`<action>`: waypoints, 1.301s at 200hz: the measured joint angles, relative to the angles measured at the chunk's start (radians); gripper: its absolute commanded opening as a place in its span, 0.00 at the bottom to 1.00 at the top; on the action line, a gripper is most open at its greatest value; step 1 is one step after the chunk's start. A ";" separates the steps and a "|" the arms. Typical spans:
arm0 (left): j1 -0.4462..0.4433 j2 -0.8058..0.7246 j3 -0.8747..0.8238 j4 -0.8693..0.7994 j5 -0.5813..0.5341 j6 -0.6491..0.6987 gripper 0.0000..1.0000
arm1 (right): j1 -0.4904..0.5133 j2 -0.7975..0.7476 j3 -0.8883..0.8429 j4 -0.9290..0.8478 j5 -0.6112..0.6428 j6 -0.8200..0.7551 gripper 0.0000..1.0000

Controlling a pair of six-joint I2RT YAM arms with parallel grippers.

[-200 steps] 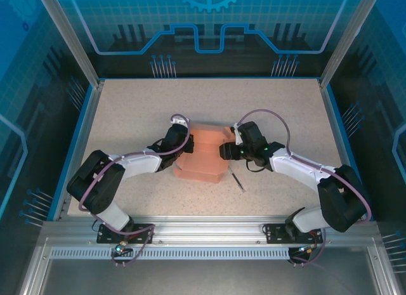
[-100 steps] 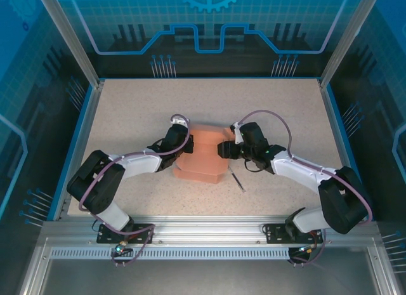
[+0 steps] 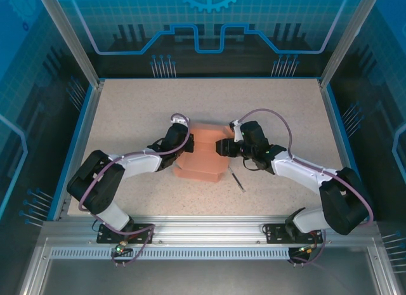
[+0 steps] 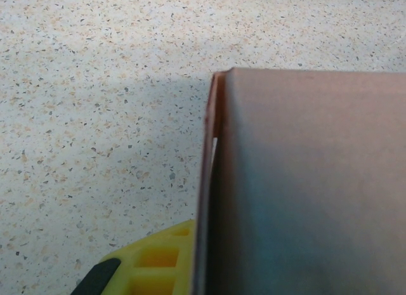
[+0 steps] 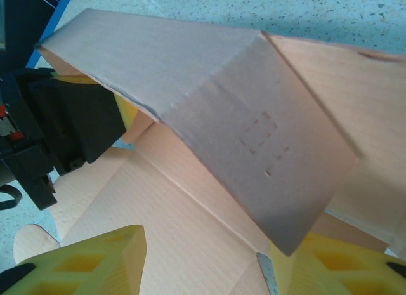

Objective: Fold the paper box

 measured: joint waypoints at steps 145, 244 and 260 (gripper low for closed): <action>0.000 0.000 0.000 0.000 0.000 0.000 0.00 | 0.005 0.003 -0.050 -0.104 0.123 -0.005 0.61; 0.000 -0.007 0.000 0.008 0.000 -0.002 0.00 | 0.005 0.012 -0.048 0.012 0.042 0.006 0.57; 0.000 -0.007 0.000 0.008 0.000 -0.002 0.00 | 0.008 0.012 -0.048 0.021 0.040 0.006 0.56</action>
